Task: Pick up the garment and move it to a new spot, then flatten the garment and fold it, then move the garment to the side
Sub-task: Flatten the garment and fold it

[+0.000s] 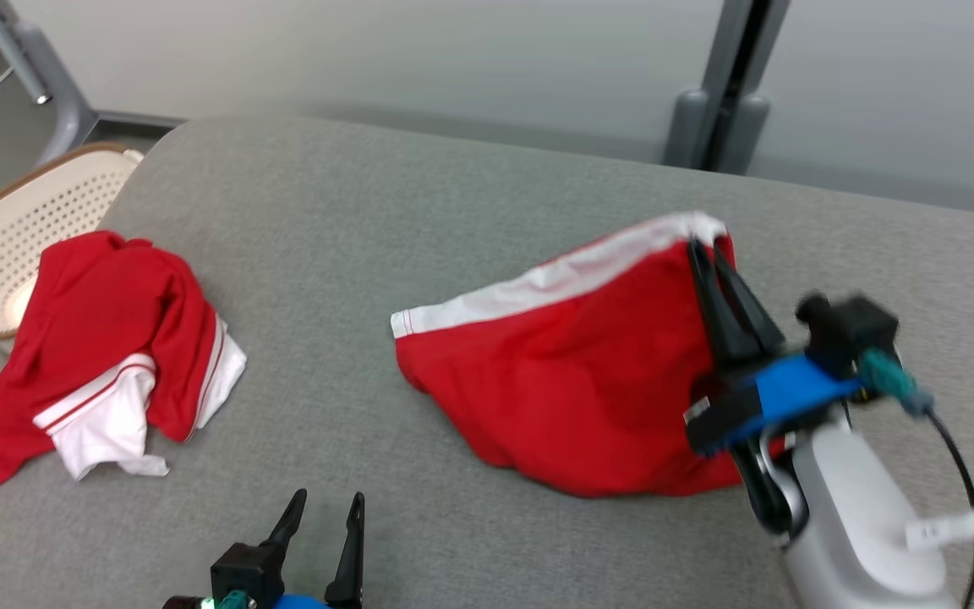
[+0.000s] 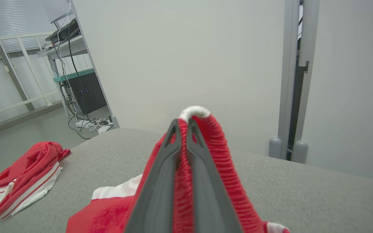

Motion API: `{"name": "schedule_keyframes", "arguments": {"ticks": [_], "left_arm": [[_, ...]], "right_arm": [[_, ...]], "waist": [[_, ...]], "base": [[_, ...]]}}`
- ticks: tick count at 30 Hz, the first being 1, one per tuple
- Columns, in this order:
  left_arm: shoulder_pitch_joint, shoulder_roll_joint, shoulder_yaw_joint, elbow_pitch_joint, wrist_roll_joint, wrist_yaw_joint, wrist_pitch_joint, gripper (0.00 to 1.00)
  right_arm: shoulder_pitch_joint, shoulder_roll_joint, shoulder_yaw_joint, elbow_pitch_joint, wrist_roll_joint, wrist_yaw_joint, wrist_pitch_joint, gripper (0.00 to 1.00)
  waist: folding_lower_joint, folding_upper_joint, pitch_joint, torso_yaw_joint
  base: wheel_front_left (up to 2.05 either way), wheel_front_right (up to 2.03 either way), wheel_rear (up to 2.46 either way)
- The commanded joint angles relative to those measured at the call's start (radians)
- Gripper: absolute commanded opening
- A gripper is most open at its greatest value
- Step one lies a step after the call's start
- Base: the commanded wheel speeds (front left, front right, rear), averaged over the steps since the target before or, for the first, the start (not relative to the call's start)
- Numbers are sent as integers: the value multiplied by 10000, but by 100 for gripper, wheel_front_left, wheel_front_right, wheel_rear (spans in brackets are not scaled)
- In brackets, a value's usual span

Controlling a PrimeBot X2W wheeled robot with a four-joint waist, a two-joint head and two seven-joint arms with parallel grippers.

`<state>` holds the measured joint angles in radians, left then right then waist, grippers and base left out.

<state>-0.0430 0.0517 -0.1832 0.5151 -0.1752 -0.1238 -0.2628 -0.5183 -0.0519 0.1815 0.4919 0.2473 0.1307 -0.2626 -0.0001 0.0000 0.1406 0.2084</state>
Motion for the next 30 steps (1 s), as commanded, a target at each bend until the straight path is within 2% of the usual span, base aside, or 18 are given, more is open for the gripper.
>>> {"name": "schedule_keyframes", "arguments": {"ticks": [1,8,15,16,17,18,26,30], "left_arm": [[106,-11,-2,-8,-6,25,-30,100],[375,-8,120,14,52,90,-30,100],[470,-7,155,54,85,76,-30,100],[476,-7,147,66,94,74,-28,100],[483,-7,162,65,107,88,-28,100],[496,-7,210,50,118,120,-30,100],[424,8,668,-293,500,254,-30,100],[254,22,855,-525,748,242,-30,100]], "right_arm": [[655,-134,-118,-213,125,1,-29,0],[3631,-276,-574,-539,375,1,-29,0],[4605,-213,-1188,-114,139,1,-30,0],[4593,-202,-1302,-44,35,1,-30,13],[4529,-193,-1447,-30,-123,1,-31,72],[4441,-169,-1551,-48,-287,1,-30,100],[4253,-7,-2742,-1348,-2337,1,-30,100],[4440,18,-2672,-1481,-2185,1,-29,100]], "waist": [[1,0,-349,-374],[1,0,-793,-1180],[1,0,-1031,-1524],[1,0,-1045,-1525],[1,0,-1061,-1517],[1,0,-1079,-1500],[1,0,-1286,-1384],[1,0,-1400,-1425]], "base": [[0,0,0],[0,0,0],[0,0,0],[0,0,0],[0,0,0],[0,0,0],[0,0,0],[0,0,0]]}}
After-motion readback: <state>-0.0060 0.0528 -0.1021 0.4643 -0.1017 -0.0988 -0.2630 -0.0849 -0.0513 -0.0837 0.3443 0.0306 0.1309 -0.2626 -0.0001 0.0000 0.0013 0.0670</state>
